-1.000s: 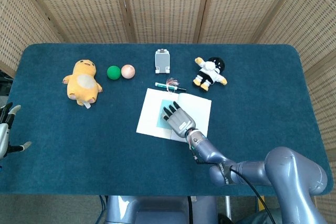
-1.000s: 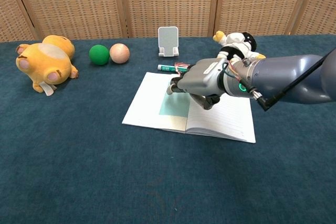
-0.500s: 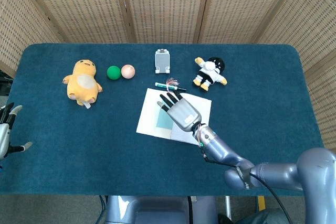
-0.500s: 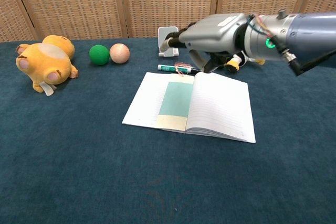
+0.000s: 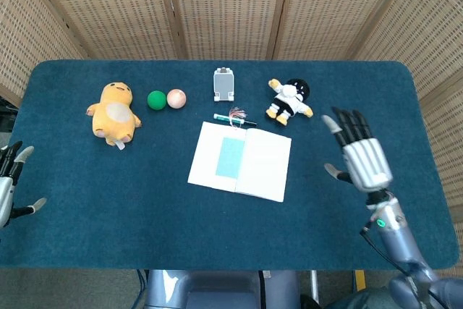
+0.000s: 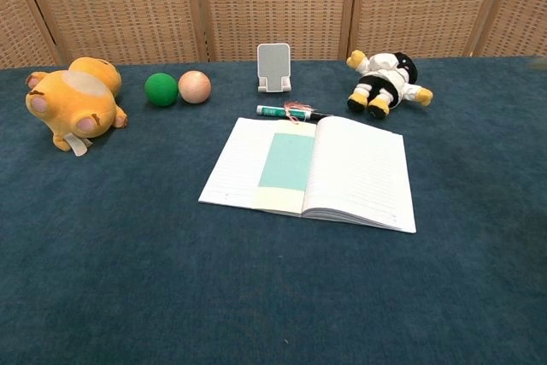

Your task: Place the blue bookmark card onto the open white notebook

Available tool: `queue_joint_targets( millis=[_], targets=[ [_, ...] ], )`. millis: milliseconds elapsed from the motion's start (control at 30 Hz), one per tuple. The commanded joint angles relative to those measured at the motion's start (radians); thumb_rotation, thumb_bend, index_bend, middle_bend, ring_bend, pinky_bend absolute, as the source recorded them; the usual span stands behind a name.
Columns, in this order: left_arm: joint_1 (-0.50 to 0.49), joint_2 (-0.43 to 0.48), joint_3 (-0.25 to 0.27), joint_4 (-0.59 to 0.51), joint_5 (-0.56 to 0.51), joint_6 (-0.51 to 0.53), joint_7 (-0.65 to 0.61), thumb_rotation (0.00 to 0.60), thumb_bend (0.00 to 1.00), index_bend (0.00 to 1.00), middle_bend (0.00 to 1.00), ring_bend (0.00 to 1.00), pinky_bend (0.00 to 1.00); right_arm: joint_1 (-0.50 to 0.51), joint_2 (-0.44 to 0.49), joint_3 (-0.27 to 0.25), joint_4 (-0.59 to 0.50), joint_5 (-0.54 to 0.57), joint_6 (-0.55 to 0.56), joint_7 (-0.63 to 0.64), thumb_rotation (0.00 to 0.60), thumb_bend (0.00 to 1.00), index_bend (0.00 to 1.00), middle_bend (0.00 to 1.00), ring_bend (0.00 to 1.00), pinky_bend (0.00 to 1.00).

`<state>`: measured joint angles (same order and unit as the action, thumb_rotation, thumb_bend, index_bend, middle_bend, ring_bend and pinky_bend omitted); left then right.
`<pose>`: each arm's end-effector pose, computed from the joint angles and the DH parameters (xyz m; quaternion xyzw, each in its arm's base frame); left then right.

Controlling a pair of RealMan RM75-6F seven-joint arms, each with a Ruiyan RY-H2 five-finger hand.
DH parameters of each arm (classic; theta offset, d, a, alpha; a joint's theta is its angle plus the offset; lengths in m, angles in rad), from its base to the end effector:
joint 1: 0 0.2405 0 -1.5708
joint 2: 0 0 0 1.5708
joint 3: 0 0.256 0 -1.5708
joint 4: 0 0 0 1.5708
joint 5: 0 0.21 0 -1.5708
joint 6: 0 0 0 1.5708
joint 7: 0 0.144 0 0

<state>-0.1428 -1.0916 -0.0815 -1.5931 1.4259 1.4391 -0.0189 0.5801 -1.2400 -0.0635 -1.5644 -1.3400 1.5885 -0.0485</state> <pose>-0.3148 0.2064 0.1731 -0.5872 -0.3833 -0.3854 0.5998 -0.2188 -0.2949 0.1308 0.6358 -0.2808 0.4973 0.5193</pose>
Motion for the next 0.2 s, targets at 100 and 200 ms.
queue_joint_targets(
  millis=[100, 200],
  targets=[
    [0.018, -0.023, 0.024, 0.04, 0.07, 0.055, -0.027, 0.6, 0.0, 0.0, 0.0, 0.0, 0.0, -0.196, 0.009, -0.08, 0.116, -0.079, 0.113, 0.139, 0.6, 0.0, 0.0, 0.0, 0.0, 0.0],
    [0.028, -0.022, 0.036, 0.035, 0.083, 0.065, -0.022, 0.6, 0.0, 0.0, 0.0, 0.0, 0.0, -0.25, -0.003, -0.088, 0.154, -0.096, 0.143, 0.157, 0.6, 0.0, 0.0, 0.0, 0.0, 0.0]
  ],
)
